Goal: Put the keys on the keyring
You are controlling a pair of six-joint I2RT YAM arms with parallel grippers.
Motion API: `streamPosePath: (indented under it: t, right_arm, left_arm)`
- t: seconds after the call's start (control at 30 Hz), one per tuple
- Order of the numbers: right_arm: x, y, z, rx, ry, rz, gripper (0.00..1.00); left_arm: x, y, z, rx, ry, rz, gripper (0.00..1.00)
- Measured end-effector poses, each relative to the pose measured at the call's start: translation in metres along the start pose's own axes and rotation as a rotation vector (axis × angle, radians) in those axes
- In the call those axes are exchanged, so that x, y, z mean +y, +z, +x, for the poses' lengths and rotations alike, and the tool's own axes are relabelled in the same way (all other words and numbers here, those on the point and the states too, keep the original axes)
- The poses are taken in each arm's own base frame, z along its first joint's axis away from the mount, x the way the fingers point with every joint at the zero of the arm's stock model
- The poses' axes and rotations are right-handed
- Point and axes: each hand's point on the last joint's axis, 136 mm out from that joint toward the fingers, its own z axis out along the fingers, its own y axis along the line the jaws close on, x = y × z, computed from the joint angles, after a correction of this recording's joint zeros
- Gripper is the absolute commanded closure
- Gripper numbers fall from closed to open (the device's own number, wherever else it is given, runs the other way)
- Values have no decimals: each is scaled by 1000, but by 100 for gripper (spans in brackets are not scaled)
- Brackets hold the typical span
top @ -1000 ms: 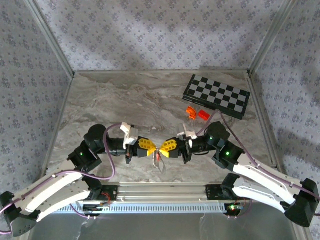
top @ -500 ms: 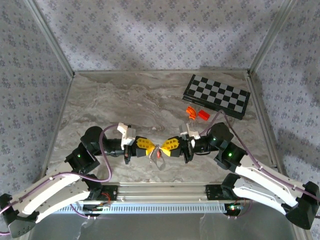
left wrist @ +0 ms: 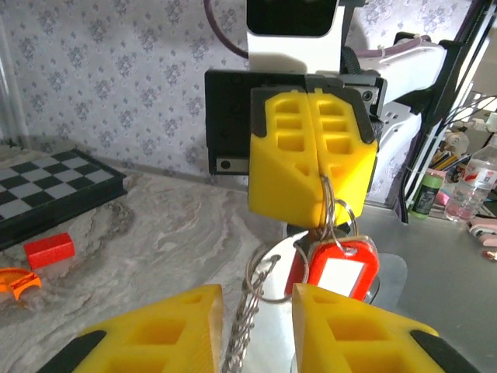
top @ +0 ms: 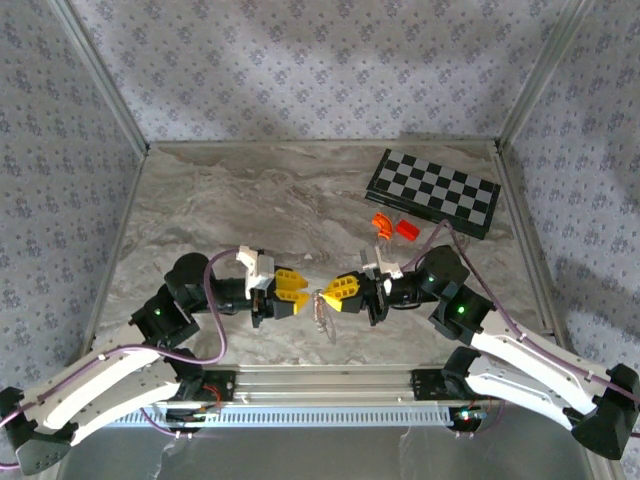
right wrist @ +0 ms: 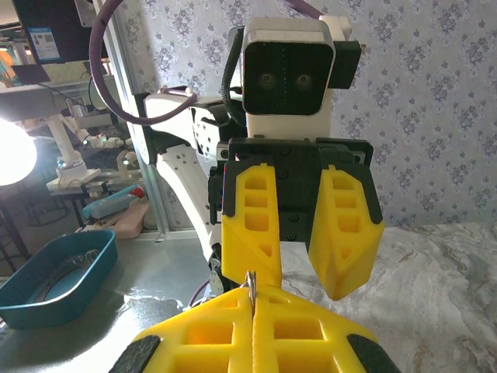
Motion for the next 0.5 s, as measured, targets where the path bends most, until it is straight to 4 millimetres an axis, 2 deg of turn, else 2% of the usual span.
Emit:
streamPosePath:
  t: [0.3, 0.5]
  right_arm:
    - [0, 0, -1, -4, -4, -1, 100]
    - [1, 0, -3, -12, -9, -6, 100]
  left_arm:
    - [-14, -6, -11, -9, 44, 17, 71]
    - [-29, -1, -14, 7, 73, 71, 77]
